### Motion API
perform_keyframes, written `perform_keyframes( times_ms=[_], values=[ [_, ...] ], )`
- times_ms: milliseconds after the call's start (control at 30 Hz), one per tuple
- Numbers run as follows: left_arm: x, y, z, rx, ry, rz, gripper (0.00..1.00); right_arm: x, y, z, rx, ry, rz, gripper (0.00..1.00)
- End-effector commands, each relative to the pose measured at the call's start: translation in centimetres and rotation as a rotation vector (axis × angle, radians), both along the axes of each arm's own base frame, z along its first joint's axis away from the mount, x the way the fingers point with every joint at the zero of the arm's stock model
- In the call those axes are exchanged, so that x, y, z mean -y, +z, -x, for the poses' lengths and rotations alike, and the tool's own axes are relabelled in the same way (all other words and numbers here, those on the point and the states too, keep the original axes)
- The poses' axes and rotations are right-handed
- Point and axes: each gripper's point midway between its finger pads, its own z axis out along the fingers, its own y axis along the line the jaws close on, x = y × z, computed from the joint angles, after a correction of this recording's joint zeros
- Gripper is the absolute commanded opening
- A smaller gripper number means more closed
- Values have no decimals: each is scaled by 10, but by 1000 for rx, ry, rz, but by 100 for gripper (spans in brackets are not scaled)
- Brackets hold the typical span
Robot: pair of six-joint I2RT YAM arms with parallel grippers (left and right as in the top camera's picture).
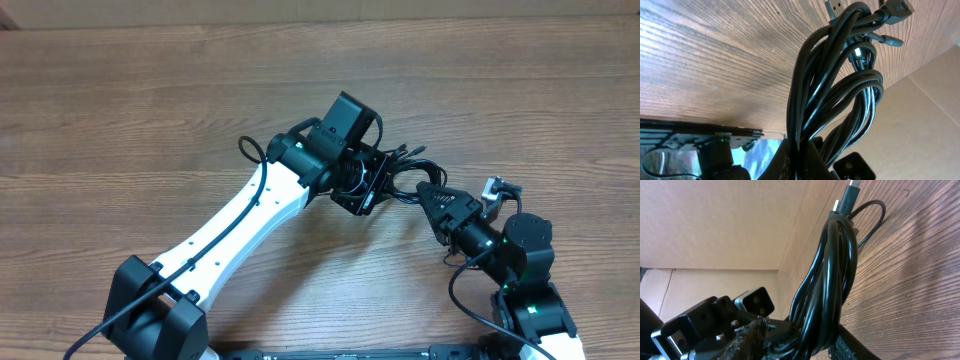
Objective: Untangle cables
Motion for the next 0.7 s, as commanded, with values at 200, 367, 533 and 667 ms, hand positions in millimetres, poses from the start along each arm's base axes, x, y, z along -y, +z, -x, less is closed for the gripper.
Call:
perform_keyframes(
  times_ms=[200, 367, 533, 667],
  values=[
    [5, 18, 1, -67, 95, 45, 4, -6, 13, 1, 38, 36, -9, 41],
    [6, 19, 1, -95, 123, 49, 4, -6, 13, 1, 39, 36, -9, 27],
    [7, 19, 3, -118, 132, 58, 4, -6, 13, 1, 38, 37, -9, 23],
    [7, 20, 2, -124, 139, 62, 4, -6, 13, 1, 38, 36, -9, 23]
  ],
)
